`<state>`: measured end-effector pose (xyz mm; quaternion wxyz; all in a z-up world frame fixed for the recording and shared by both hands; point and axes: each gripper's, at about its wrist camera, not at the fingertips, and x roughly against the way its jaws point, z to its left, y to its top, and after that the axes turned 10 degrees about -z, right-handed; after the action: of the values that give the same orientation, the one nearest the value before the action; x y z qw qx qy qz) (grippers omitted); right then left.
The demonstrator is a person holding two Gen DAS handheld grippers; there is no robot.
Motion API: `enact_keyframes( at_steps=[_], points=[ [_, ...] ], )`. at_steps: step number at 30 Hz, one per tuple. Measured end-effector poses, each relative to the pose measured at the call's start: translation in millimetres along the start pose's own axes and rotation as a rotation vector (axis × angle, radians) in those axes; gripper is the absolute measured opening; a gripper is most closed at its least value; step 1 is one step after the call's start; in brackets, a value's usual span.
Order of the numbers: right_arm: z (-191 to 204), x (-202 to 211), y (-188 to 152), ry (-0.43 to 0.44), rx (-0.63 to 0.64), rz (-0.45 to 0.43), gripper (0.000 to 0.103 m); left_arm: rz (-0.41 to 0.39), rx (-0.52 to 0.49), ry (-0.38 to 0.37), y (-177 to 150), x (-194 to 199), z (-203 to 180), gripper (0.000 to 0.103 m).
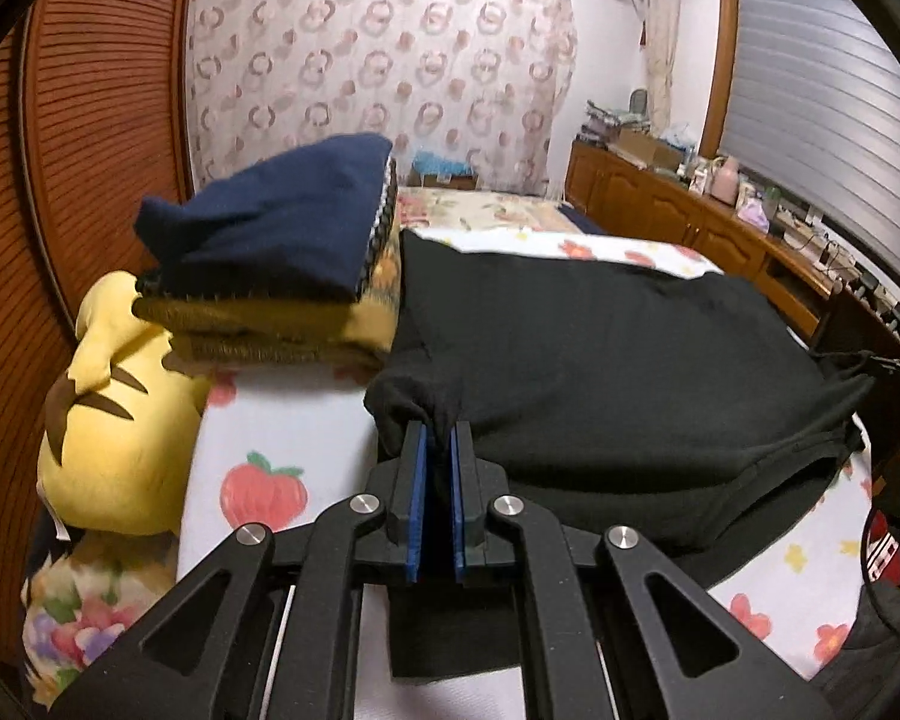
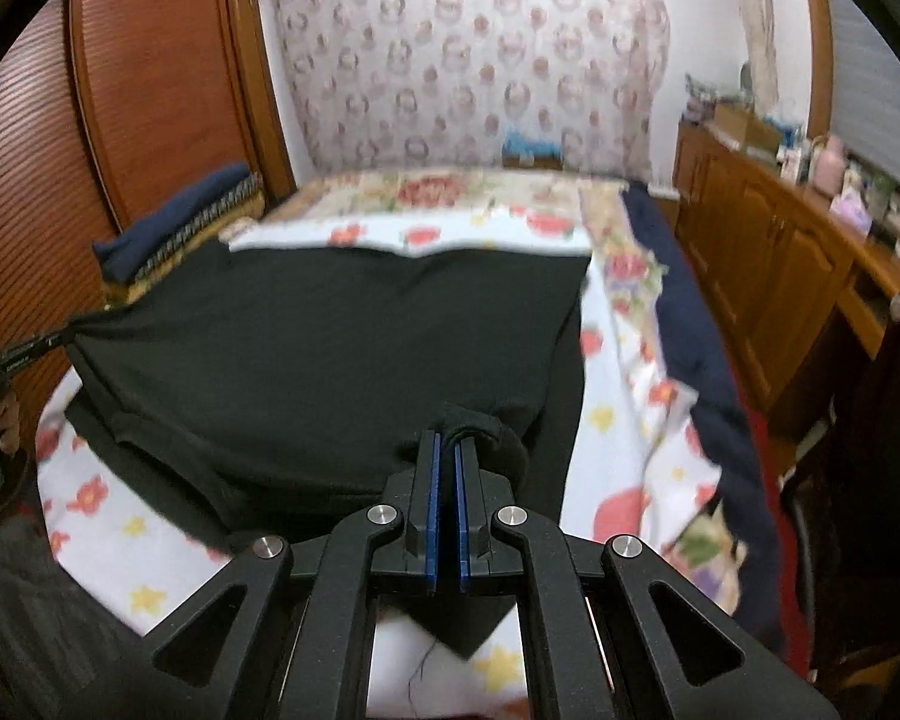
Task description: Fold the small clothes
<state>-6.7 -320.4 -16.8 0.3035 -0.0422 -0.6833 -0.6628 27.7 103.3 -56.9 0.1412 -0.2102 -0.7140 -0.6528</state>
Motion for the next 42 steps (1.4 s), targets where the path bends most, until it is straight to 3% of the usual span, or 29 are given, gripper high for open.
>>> enact_keyframes(
  at_steps=[1, 4, 5, 7, 9, 10, 16, 26, 28, 29, 30, 37, 42],
  points=[
    [0.9, -1.2, -0.7, -0.005, 0.011, 0.016, 0.003, 0.004, 0.0, -0.002, -1.1, 0.0, -0.3, 0.008],
    [-0.3, -2.6, 9.4, -0.018, 0.026, 0.027, 0.007, 0.003, -0.004, 0.014, -2.1, 0.6, 0.9, 0.03],
    [1.0, -1.6, 12.1, -0.026, 0.033, 0.032, 0.012, -0.004, -0.001, 0.014, -2.1, 2.5, 2.3, 0.042],
    [3.1, -4.3, 16.3, -0.058, 0.05, 0.044, 0.026, -0.017, 0.008, 0.005, -0.5, 4.9, 4.8, 0.05],
    [3.7, -1.5, 16.3, -0.071, 0.047, 0.043, 0.032, -0.021, 0.01, 0.006, 0.4, 5.5, 5.8, 0.077],
    [5.8, -1.2, 14.7, -0.073, 0.043, 0.046, 0.032, -0.023, 0.009, 0.007, 0.4, 5.1, 6.1, 0.08],
    [15.6, -14.8, -6.3, -0.126, 0.039, 0.109, 0.032, -0.004, 0.003, 0.015, -4.9, -4.4, 1.3, 0.08],
    [21.4, -31.6, -4.8, -0.088, 0.041, 0.168, 0.032, 0.026, 0.001, 0.017, -11.5, -14.4, -6.3, 0.08],
    [19.7, -27.5, -7.6, -0.057, 0.047, 0.171, 0.02, 0.031, -0.001, 0.017, -12.5, -15.8, -7.0, 0.08],
    [21.6, -26.1, -8.0, -0.058, 0.071, 0.176, 0.008, 0.031, -0.001, 0.018, -12.7, -15.9, -7.1, 0.08],
    [22.7, -23.0, -9.1, -0.066, 0.1, 0.184, 0.004, 0.031, 0.0, 0.018, -12.8, -15.9, -7.0, 0.08],
    [0.4, 5.2, 2.1, -0.117, 0.111, 0.172, 0.002, 0.029, 0.006, 0.033, -13.3, -14.7, -3.4, 0.08],
    [-1.7, 14.7, 4.7, -0.098, 0.092, 0.156, 0.002, 0.04, 0.015, 0.046, -16.1, -18.7, 0.8, 0.08]
  ],
)
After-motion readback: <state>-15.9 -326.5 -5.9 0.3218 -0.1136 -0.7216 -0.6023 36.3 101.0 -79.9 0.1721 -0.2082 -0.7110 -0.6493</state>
